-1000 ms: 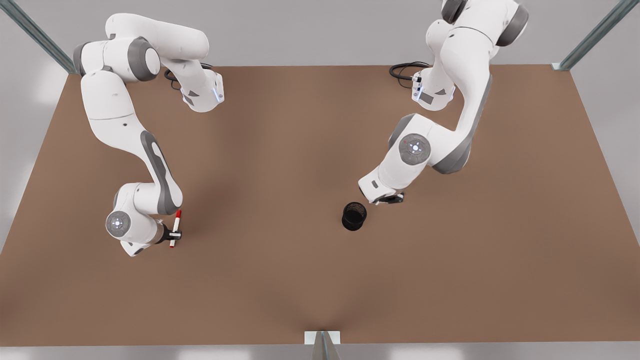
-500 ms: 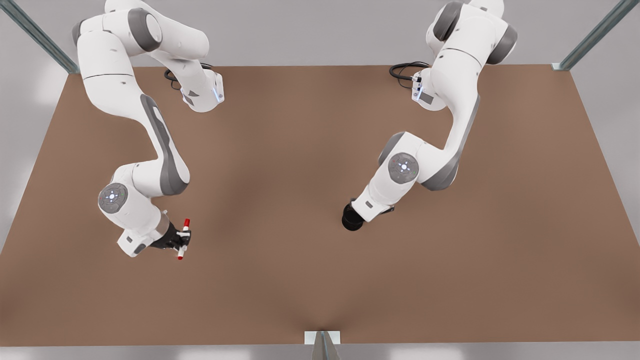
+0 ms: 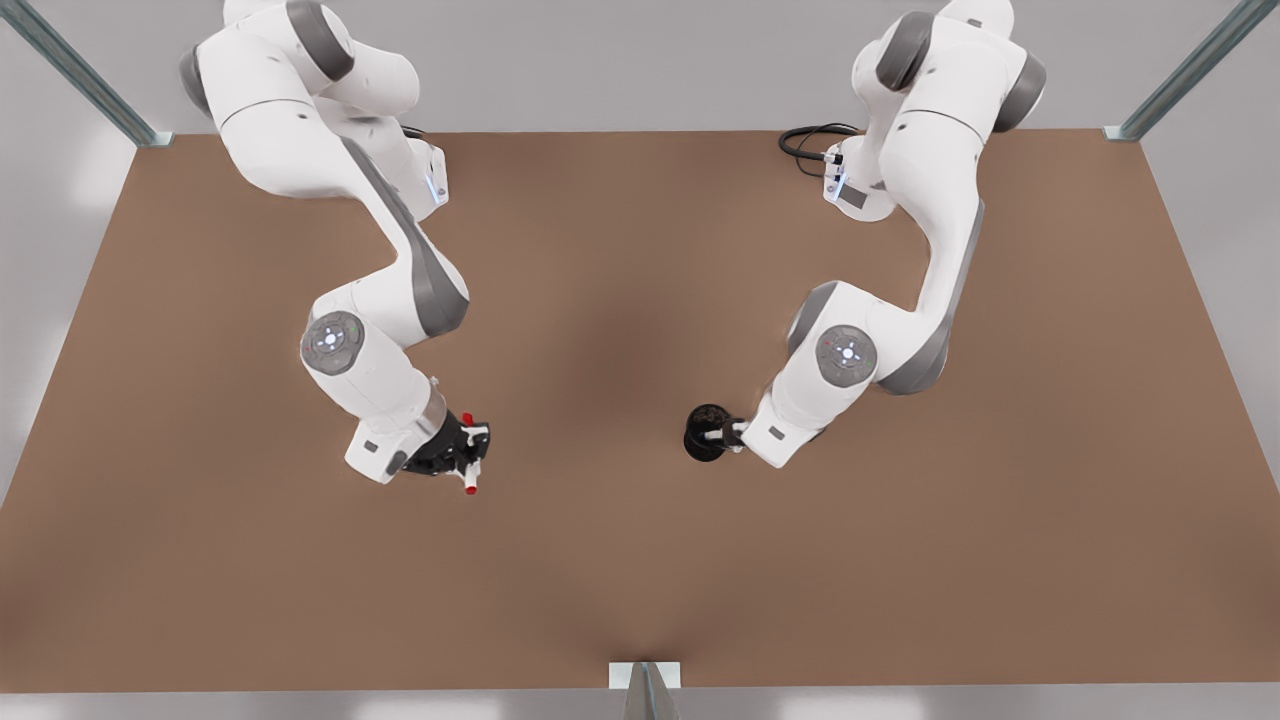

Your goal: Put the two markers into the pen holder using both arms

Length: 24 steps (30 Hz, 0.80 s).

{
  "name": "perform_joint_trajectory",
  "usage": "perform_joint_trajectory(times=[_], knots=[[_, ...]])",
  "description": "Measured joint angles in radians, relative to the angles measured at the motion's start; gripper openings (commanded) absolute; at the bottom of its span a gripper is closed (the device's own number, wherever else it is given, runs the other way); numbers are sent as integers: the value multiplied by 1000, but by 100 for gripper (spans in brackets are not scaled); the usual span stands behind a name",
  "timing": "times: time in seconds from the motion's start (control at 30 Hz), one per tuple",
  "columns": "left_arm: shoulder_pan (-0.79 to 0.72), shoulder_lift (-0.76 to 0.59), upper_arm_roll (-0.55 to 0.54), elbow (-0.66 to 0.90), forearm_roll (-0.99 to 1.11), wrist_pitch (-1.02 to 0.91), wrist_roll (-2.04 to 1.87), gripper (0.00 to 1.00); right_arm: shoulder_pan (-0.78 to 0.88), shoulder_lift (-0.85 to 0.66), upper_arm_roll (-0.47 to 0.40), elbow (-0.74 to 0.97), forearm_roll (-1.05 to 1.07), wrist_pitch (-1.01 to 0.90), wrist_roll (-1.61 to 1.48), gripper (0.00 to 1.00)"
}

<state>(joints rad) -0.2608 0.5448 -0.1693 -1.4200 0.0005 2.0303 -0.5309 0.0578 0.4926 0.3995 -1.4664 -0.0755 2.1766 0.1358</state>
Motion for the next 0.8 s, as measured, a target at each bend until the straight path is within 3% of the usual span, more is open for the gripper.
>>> perform_joint_trajectory(times=[0.13,0.27,0.57,0.8], knots=[[239,-115,2,22,27,-169,93,100,102,9,5,11,-1,101,44,23],[262,-264,3,35,68,-326,171,100,190,51,6,15,-25,293,73,23],[259,-242,2,36,88,-454,281,100,403,230,-10,223,-140,643,110,22],[259,-229,2,36,92,-473,335,100,446,288,-28,238,-255,769,135,22]])
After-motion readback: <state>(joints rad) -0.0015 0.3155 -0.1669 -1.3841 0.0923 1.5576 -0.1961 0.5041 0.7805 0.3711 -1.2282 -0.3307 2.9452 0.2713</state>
